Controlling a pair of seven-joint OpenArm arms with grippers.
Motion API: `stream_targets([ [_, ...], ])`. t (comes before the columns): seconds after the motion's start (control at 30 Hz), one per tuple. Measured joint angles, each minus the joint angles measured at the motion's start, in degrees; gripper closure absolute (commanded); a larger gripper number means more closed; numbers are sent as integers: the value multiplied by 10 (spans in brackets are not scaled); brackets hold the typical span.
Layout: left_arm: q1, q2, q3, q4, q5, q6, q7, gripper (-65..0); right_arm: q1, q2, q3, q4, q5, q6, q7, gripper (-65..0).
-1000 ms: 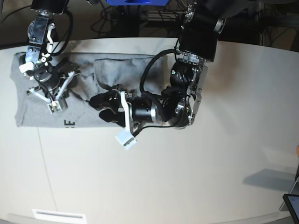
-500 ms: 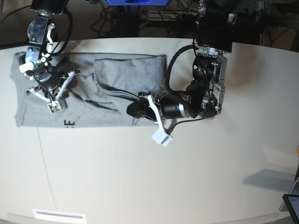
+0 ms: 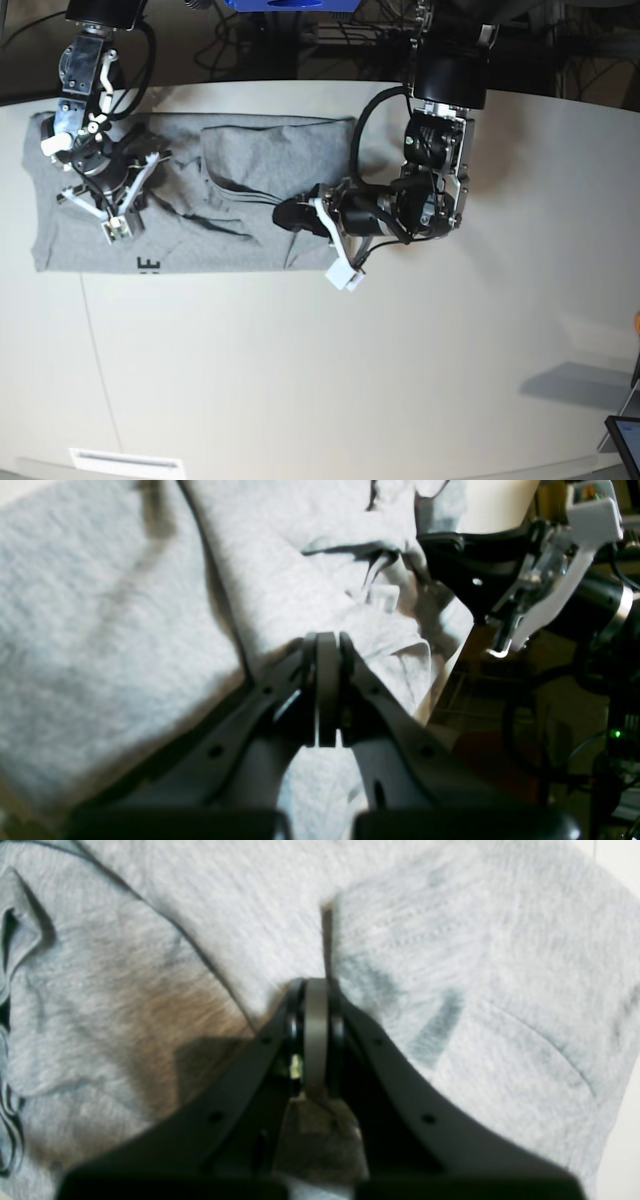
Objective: Fold the T-shirt properly
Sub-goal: 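Lower the folded end onto the shirt with the left gripper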
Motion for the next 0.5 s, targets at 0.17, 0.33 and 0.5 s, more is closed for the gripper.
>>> stream_targets([
  [0.17, -28, 17, 1, -2, -4, 0, -4, 0, 0, 0, 0, 0, 0, 0, 0, 0],
  [0.33, -49, 49, 0, -62, 52, 0, -5, 0, 0, 0, 0, 0, 0, 0, 0, 0],
  [0.5, -47, 77, 0, -63, 79, 0, -9, 0, 0, 0, 0, 0, 0, 0, 0, 0],
])
